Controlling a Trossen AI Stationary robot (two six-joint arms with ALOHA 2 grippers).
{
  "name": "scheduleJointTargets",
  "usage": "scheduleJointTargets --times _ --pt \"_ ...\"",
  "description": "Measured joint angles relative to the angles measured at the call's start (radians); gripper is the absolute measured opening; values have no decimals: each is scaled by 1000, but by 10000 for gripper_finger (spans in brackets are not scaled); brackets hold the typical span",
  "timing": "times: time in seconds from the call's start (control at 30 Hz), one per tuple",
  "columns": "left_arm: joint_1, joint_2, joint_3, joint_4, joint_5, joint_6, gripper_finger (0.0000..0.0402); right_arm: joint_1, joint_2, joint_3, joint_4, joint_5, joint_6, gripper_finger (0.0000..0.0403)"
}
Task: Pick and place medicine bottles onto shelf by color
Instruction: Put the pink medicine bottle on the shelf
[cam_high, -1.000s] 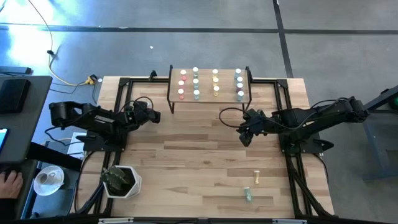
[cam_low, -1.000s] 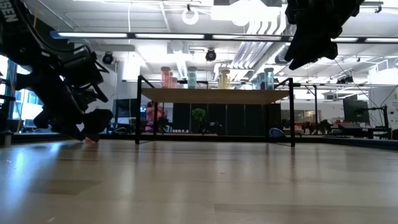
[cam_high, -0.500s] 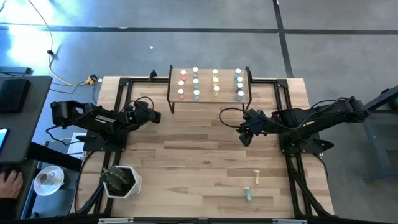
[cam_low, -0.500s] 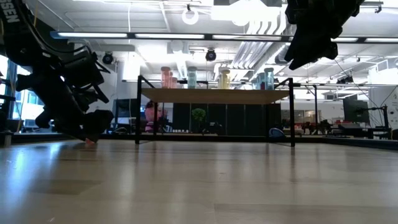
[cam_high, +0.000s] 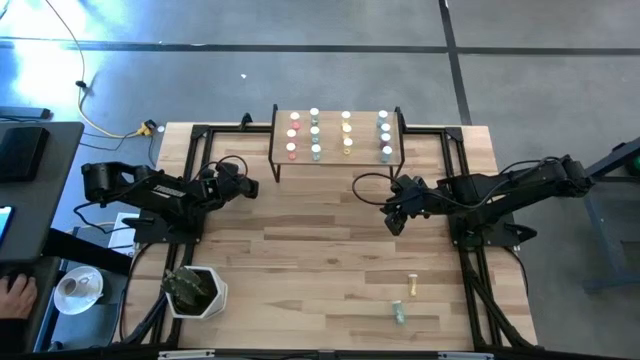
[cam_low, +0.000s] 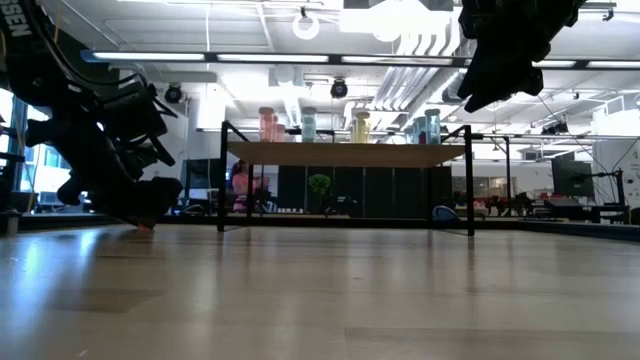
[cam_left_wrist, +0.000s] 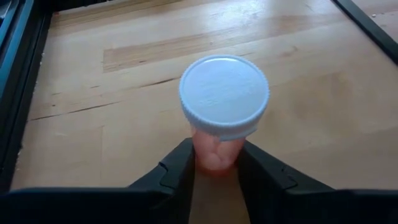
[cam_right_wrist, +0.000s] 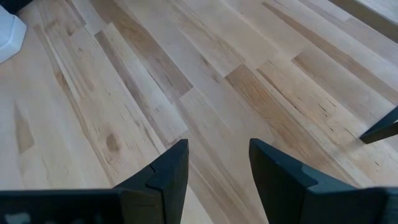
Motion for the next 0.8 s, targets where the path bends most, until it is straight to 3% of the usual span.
scheduleJointTargets --times 0.5,0.8 --pt "-3 -9 -1 2 13 48 89 0 0 0 17 1 -6 161" --pt "-3 -83 -2 2 180 117 90 0 0 0 208 17 -164 161"
